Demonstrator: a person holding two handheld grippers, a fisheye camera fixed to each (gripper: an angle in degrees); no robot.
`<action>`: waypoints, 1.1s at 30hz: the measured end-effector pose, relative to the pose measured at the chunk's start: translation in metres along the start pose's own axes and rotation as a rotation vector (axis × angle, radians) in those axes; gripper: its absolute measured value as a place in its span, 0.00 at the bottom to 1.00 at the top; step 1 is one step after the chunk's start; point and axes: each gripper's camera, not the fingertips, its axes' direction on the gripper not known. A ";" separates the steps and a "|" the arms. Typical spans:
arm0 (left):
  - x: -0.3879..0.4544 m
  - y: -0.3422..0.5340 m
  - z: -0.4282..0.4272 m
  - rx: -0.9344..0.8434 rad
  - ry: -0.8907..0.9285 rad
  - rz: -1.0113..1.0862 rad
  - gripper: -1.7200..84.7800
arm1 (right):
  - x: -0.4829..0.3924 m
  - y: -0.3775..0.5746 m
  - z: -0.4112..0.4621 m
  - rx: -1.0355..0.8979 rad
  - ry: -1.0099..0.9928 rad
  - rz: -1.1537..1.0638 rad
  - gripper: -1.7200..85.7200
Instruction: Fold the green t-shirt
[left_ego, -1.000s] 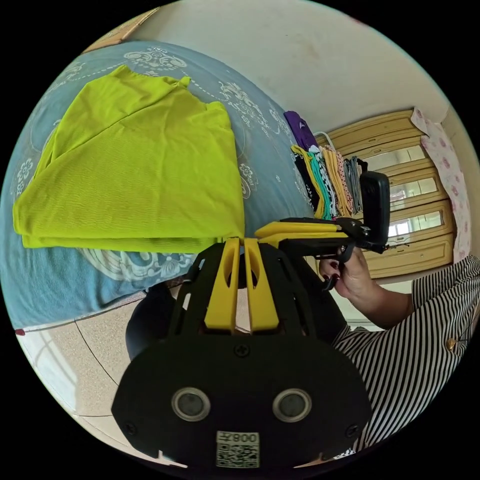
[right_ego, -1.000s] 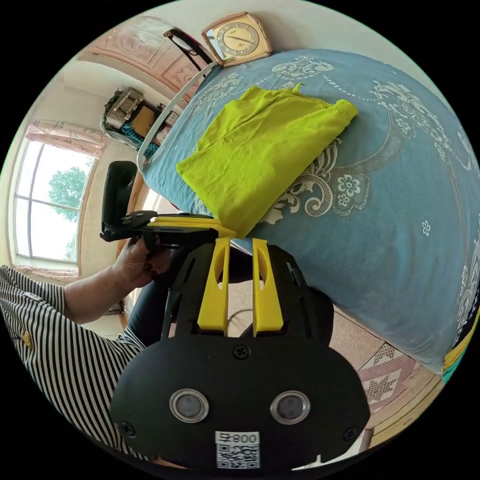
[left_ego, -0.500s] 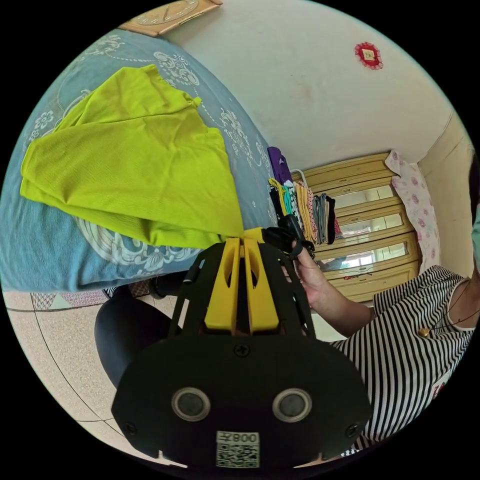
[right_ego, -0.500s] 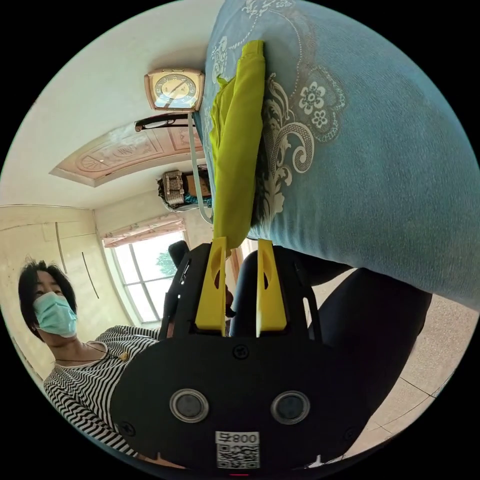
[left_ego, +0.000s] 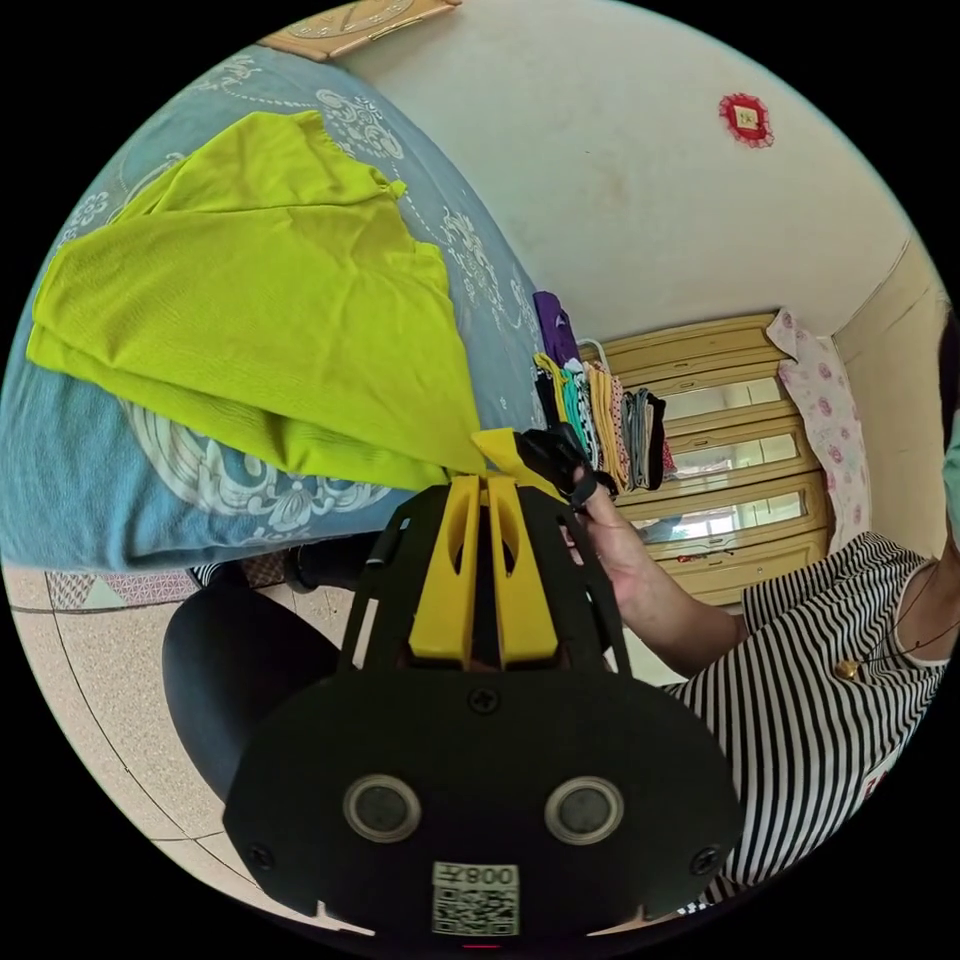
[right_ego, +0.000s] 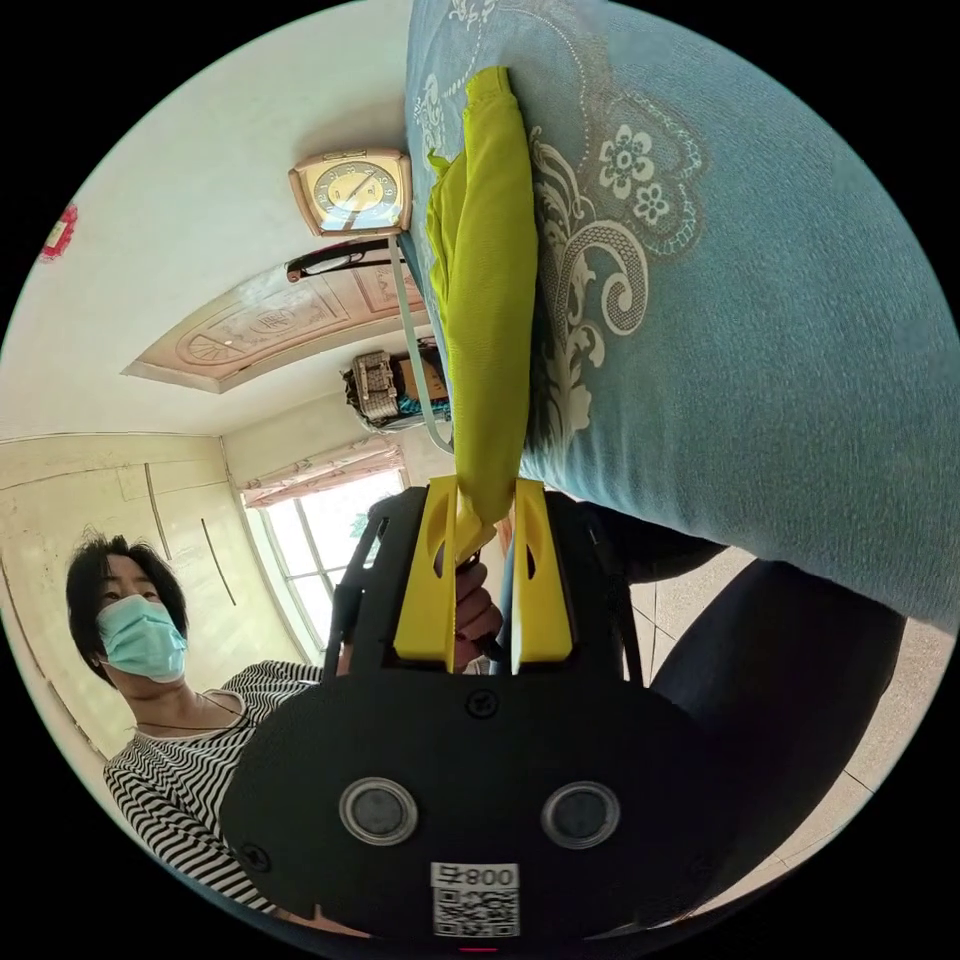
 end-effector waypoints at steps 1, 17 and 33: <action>-0.002 0.002 -0.001 -0.002 -0.003 -0.003 0.04 | 0.007 -0.004 0.002 -0.005 -0.003 0.001 0.11; -0.096 0.061 -0.107 0.377 0.060 -0.373 0.12 | 0.068 -0.020 -0.022 -0.016 0.038 -0.036 0.05; -0.121 0.110 -0.106 0.532 0.247 -0.495 0.07 | 0.133 -0.013 -0.040 0.009 0.016 -0.058 0.05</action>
